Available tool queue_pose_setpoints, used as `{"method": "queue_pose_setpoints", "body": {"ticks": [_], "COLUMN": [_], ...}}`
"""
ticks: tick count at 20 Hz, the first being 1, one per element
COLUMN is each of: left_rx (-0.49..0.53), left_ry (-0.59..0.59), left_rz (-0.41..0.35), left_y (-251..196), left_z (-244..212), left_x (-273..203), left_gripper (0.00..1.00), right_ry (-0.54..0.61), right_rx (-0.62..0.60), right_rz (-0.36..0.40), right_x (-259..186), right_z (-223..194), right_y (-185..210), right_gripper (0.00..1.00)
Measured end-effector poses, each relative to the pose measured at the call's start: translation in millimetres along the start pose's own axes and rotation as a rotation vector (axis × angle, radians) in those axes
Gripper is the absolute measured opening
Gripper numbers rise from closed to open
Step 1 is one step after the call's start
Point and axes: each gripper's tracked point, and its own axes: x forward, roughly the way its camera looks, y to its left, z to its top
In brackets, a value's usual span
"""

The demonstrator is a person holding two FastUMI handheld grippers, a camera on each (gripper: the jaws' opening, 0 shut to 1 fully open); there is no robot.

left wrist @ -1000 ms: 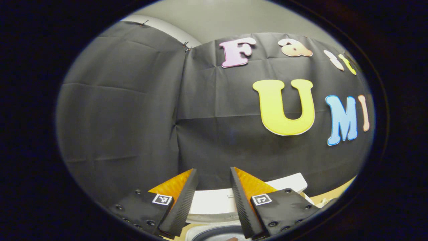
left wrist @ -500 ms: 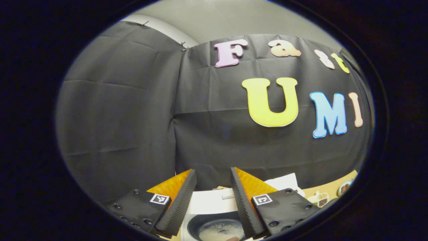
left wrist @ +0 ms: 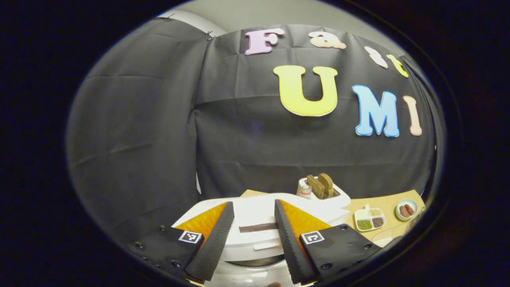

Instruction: Close the left gripper, press the button to open the rice cooker; take a wooden spoon from the chopstick holder with the right hand, scoop a spoonful of rice and pour it into the rice cooker, then put the wooden spoon back into the chopstick holder.

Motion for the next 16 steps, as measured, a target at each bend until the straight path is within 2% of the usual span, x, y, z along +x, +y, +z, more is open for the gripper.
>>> {"method": "queue_pose_setpoints", "body": {"ticks": [1, 2, 3, 5, 6, 7, 8, 10, 11, 14, 16], "left_rx": [0.001, -0.001, 0.015, 0.056, 0.069, 0.083, 0.089, 0.082, 0.085, 0.110, 0.117], "left_ry": [0.034, 0.059, 0.078, 0.132, 0.113, 0.064, 0.063, 0.053, 0.054, 0.052, 0.022], "left_rz": [0.000, 0.005, 0.009, 0.013, 0.026, 0.029, 0.030, 0.009, -0.004, -0.027, -0.026], "left_y": [0.6, -0.8, -1.6, 2.9, 6.0, 6.9, 4.8, 1.7, -0.4, -2.1, -1.4], "left_z": [-8.4, -13.7, -18.7, -32.4, -27.9, -21.0, -25.0, -24.6, -25.1, -24.5, -14.3], "left_x": [-2.9, -7.9, -10.3, -15.7, -20.2, -15.4, -16.6, -14.1, -13.3, -15.8, -20.9], "left_gripper": [0.82, 0.82, 0.76, 0.76, 0.76, 0.84, 0.76, 0.75, 0.70, 0.70, 0.73], "right_ry": [0.004, 0.010, 0.015, 0.024, 0.026, 0.031, 0.037, 0.038, 0.039, 0.036, 0.038], "right_rx": [0.003, 0.007, 0.010, 0.007, 0.004, 0.002, 0.003, 0.009, 0.011, 0.020, 0.037], "right_rz": [0.001, 0.007, 0.012, 0.020, 0.021, 0.023, 0.025, 0.025, 0.025, 0.024, 0.028], "right_x": [0.9, 1.7, 2.7, 4.1, 4.4, 4.8, 5.6, 6.0, 5.9, 6.4, 5.7], "right_z": [-1.5, -4.1, -6.1, -8.9, -9.8, -10.9, -12.7, -12.9, -12.2, -11.3, -11.7], "right_y": [0.8, 2.5, 4.7, 7.1, 8.0, 8.4, 9.4, 8.5, 7.5, 5.9, 6.0], "right_gripper": [0.98, 0.98, 0.99, 0.99, 0.99, 0.98, 0.98, 0.99, 0.99, 0.99, 0.99]}}
